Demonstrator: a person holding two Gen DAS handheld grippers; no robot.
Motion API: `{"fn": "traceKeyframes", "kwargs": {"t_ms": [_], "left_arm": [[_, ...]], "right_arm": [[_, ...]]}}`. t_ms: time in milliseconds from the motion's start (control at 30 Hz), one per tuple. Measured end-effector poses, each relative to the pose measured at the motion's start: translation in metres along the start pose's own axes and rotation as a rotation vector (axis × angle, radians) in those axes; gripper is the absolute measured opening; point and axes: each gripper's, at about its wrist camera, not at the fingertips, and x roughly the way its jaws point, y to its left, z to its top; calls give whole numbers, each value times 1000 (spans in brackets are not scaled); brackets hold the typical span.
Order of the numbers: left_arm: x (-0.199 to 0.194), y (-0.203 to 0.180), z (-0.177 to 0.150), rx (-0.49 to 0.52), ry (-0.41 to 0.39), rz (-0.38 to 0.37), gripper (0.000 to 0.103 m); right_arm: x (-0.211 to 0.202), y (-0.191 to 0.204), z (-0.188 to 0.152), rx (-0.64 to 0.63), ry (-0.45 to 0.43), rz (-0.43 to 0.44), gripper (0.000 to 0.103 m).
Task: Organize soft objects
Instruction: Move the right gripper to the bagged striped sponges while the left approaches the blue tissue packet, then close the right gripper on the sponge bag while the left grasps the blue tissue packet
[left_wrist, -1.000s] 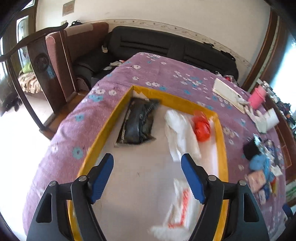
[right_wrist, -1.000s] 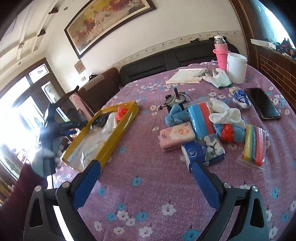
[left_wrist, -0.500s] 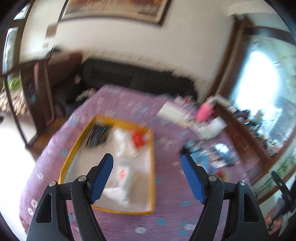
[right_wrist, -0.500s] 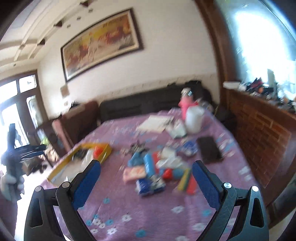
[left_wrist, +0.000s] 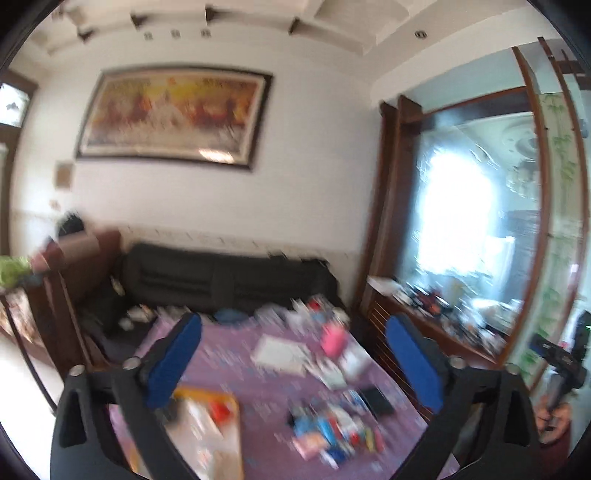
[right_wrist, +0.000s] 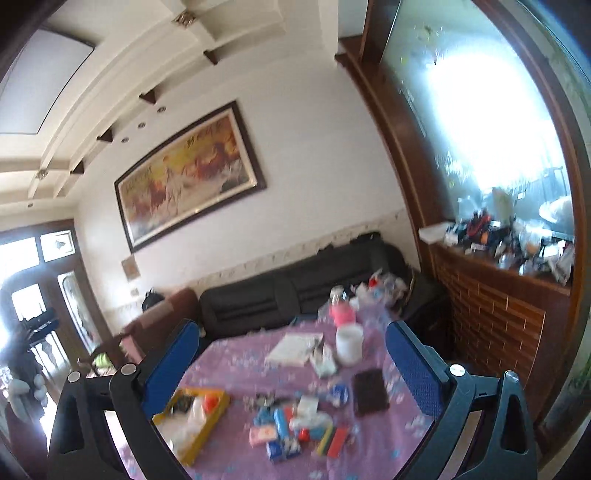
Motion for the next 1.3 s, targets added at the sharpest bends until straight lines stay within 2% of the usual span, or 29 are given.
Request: {"fn": "traceKeyframes", "kwargs": {"t_ms": [33, 100, 167, 267, 333, 433, 500, 633, 700, 800, 867, 933, 1033, 1133, 1300], "left_arm": [[8, -3, 10, 17, -1, 8, 103], [43, -7, 19, 50, 66, -4, 103], [85, -5, -1, 26, 163, -13, 103], [157, 5, -67, -31, 376, -28, 103], [199, 15, -121, -70, 484, -24, 103], [250, 27, -205, -146, 632, -50, 103], [263, 31, -245, -195, 695, -85, 103], [280, 23, -302, -169, 778, -136, 103], [287, 16, -323, -153, 807, -159, 103], [290, 0, -341, -153, 818, -226, 103], [286, -19, -350, -104, 811, -268, 103], [282, -38, -357, -29, 799, -292, 103], [282, -67, -369, 102, 794, -327, 103], [291, -89, -381, 204, 794, -330, 103], [308, -110, -401, 267, 826, -339, 103]], "right_arm": [[10, -1, 12, -5, -9, 1, 103], [39, -4, 15, -10, 26, 20, 103], [90, -11, -6, 16, 189, 41, 103], [176, -17, -88, 69, 487, 34, 103], [219, -16, -145, 72, 632, 28, 99], [265, -12, -217, 26, 771, -6, 88], [279, -22, -252, 21, 827, -60, 88], [290, -45, -293, -16, 890, -218, 88], [296, -52, -301, -2, 887, -244, 88], [304, -57, -306, 43, 871, -249, 87], [312, -54, -311, 24, 872, -270, 85], [315, -56, -317, 33, 886, -271, 55], [309, -64, -319, 50, 884, -272, 52], [297, -74, -319, 62, 875, -280, 51], [281, -80, -320, 71, 873, -265, 51]]}}
